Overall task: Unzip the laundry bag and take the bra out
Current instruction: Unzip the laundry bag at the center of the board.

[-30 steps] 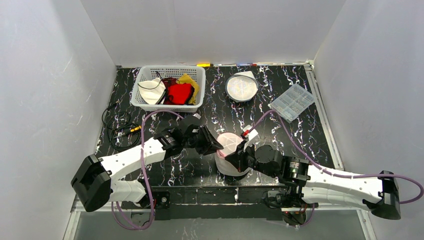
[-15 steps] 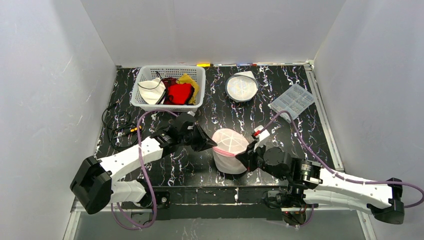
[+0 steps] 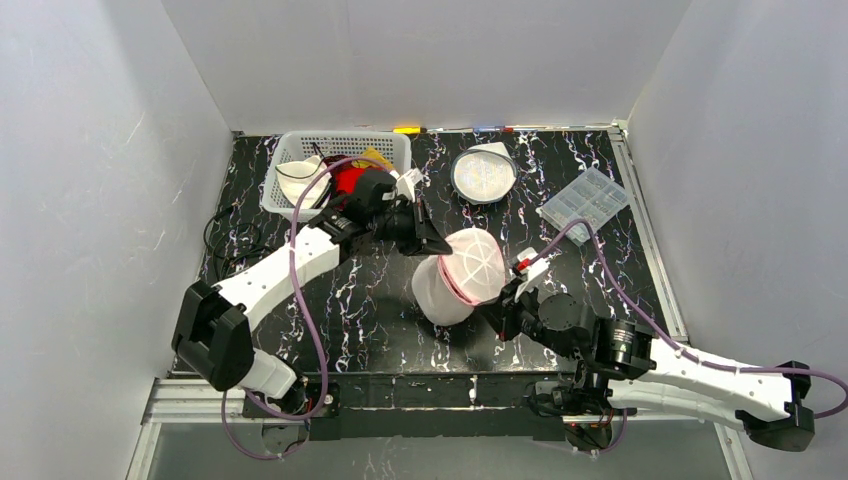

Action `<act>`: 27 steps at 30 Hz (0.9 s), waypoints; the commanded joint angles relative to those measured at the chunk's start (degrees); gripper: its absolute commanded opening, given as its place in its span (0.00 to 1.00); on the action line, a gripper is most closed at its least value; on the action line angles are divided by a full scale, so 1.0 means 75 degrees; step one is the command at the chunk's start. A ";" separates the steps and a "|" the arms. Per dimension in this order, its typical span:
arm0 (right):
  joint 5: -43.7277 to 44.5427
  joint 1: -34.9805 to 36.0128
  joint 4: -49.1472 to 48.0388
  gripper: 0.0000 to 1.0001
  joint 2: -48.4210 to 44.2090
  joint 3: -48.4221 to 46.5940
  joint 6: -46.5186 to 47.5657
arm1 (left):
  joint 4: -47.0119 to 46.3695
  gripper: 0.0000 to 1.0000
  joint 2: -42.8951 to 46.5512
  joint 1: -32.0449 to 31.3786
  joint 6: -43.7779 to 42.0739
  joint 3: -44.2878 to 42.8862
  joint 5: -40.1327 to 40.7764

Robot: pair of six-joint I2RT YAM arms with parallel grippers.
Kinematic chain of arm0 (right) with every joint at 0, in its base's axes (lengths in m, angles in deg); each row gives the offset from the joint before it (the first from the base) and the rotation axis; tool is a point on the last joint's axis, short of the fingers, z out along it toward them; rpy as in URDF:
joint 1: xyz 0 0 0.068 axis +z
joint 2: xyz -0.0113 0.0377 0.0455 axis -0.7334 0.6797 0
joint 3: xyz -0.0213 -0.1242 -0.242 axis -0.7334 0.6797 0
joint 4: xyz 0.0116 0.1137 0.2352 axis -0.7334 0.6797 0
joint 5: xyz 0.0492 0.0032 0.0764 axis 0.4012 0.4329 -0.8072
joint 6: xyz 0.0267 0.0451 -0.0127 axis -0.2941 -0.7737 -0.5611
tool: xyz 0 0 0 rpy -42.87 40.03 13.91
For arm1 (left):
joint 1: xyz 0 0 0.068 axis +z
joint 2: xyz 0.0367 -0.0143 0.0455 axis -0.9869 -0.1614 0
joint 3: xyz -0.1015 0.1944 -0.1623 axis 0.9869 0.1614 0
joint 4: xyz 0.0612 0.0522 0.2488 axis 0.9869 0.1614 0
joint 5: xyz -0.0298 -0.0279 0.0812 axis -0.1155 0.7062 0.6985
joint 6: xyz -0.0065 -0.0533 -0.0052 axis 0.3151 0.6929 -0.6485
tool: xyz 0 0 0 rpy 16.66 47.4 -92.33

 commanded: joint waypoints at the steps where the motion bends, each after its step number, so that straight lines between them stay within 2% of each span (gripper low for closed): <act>1: -0.0274 0.0013 -0.0842 0.01 0.0246 -0.0310 0.0149 | 0.0322 0.03 -0.0198 0.0032 -0.0854 -0.0377 -0.1002; 5: -0.0297 0.0026 -0.0993 0.01 0.0340 -0.0098 0.0060 | -0.0526 0.17 -0.0105 0.0031 -0.0246 0.0775 -0.0940; 8: -0.0271 0.0012 -0.1003 0.01 0.0380 -0.0014 0.0023 | -0.0694 0.39 0.0215 0.0029 -0.0073 0.1404 -0.0723; 11: -0.0256 0.0019 -0.1027 0.01 0.0447 0.0009 0.0011 | -0.0294 0.56 0.0720 0.0041 -0.0087 0.1697 -0.0293; 14: -0.0248 0.0010 -0.1052 0.01 0.0534 -0.0025 0.0008 | 0.0431 0.62 0.1268 0.0035 0.0022 0.1776 0.0274; 18: -0.0291 0.0013 -0.1109 0.01 0.0594 -0.0032 0.0008 | 0.1006 0.78 0.2462 0.0028 0.0821 0.2233 0.1124; 23: -0.0340 0.0012 -0.1226 0.01 0.0669 0.0007 0.0025 | 0.1320 0.83 0.3713 -0.0110 0.2468 0.2698 0.2016; 27: -0.0369 0.0011 -0.1311 0.01 0.0779 0.0009 0.0078 | 0.0922 0.83 0.3850 -0.0905 0.3756 0.2847 0.2471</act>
